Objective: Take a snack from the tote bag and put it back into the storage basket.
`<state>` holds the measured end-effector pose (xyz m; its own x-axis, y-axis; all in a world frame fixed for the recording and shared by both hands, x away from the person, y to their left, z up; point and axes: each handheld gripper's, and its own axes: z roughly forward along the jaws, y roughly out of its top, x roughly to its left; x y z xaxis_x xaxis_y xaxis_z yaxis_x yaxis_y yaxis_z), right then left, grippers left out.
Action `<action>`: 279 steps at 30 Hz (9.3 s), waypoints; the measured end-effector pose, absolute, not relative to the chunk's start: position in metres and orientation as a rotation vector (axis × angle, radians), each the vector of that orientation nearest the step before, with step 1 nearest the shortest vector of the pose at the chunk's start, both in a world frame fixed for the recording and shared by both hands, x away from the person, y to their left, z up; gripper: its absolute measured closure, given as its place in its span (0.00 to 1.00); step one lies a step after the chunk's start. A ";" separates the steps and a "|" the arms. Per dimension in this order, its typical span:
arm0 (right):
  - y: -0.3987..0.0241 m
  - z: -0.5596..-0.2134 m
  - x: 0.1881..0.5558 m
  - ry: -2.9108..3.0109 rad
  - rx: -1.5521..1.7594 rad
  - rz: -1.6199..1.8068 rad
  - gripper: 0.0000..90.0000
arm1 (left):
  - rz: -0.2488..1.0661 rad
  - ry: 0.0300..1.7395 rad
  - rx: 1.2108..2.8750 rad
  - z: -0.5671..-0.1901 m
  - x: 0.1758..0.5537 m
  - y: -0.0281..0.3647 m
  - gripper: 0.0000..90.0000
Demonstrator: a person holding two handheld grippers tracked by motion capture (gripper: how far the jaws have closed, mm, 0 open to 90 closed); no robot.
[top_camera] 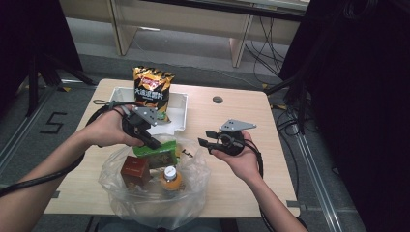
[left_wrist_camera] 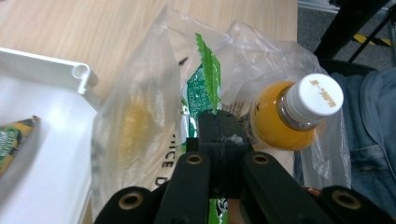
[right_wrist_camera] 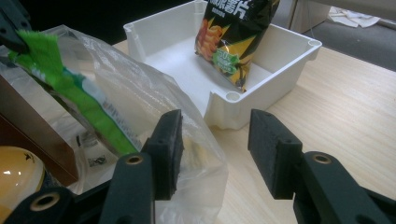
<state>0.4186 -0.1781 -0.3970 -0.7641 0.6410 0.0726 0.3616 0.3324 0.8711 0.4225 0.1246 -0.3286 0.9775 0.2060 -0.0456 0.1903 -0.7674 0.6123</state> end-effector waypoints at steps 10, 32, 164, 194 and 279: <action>-0.179 -0.398 0.420 2.318 0.886 1.398 0.62 | 0.073 0.289 2.411 -0.318 0.422 0.133 1.00; -0.181 -0.398 0.420 2.330 0.900 1.380 0.62 | 0.124 0.322 2.278 -0.296 0.417 0.149 1.00; -0.180 -0.402 0.421 2.341 0.907 1.375 0.62 | 0.336 0.434 2.114 -0.223 0.469 0.204 1.00; -0.183 -0.404 0.420 2.319 0.933 1.395 0.62 | 0.346 0.453 2.209 -0.280 0.516 0.201 1.00; -0.184 -0.411 0.422 2.350 0.916 1.367 0.62 | 0.268 0.534 2.304 -0.361 0.567 0.193 1.00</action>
